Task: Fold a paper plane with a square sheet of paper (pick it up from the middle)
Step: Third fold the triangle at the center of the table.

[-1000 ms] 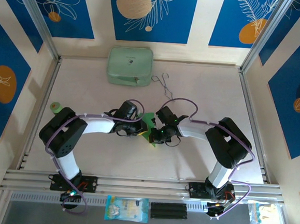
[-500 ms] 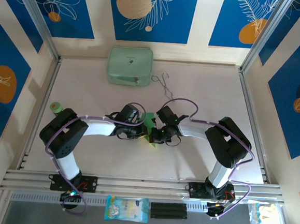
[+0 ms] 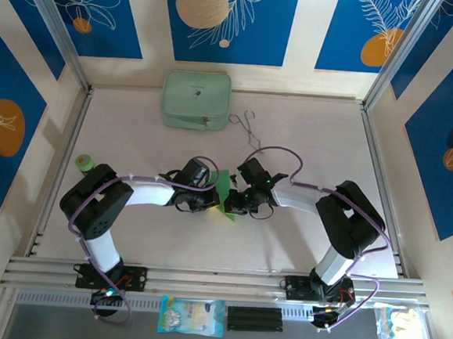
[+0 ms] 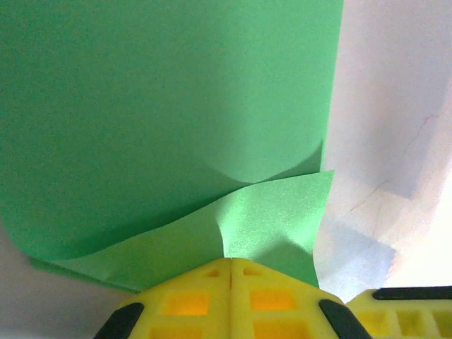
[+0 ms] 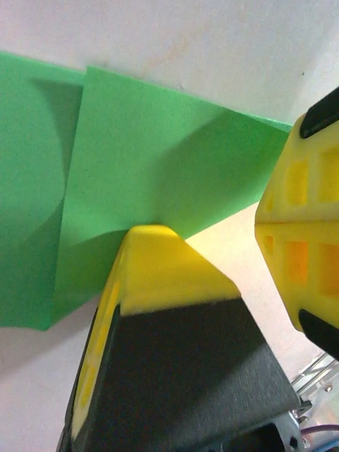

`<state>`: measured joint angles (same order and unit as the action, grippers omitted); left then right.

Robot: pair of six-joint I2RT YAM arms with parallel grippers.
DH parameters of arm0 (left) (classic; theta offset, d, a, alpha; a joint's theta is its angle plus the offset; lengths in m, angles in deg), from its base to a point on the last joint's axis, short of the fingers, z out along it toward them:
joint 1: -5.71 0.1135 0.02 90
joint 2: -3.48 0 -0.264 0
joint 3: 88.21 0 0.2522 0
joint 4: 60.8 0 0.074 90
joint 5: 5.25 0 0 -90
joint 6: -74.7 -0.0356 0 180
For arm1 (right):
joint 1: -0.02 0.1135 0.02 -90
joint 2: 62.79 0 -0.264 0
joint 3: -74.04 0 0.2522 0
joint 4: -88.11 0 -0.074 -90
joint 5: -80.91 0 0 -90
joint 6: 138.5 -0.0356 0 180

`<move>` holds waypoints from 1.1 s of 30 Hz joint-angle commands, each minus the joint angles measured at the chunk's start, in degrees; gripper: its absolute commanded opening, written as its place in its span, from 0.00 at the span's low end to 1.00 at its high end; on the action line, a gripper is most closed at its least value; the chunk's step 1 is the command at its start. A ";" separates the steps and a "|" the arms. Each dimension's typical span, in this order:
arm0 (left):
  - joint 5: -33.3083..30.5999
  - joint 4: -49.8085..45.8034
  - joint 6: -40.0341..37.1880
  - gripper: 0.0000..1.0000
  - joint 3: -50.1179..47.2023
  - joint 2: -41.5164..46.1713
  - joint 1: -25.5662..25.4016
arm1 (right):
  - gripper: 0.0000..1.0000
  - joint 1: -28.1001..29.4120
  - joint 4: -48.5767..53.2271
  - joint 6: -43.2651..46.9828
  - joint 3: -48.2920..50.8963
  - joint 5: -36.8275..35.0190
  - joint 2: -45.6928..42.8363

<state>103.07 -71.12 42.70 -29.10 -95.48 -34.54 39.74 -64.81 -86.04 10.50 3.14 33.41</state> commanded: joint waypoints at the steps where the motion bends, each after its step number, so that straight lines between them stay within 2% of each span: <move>1: -1.62 -2.47 -0.59 0.07 -0.69 -1.63 -0.30 | 0.06 0.00 0.62 -1.49 -0.97 0.21 0.21; 13: -1.89 -1.97 -0.81 0.08 -0.77 -0.57 -0.18 | 0.05 0.09 5.00 -1.05 -1.31 -3.60 5.74; 21: 0.04 -2.40 -3.55 0.14 2.70 0.99 0.19 | 0.04 0.09 8.90 -0.71 -0.67 -5.77 8.01; 33: -1.12 -3.63 -3.44 0.12 3.48 -1.58 -0.31 | 0.04 0.09 9.22 -2.23 -0.26 -5.63 9.53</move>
<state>102.66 -72.67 39.86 -26.59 -95.63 -34.54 39.52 -61.29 -87.44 7.88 1.96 38.33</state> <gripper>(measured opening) 0.120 0.048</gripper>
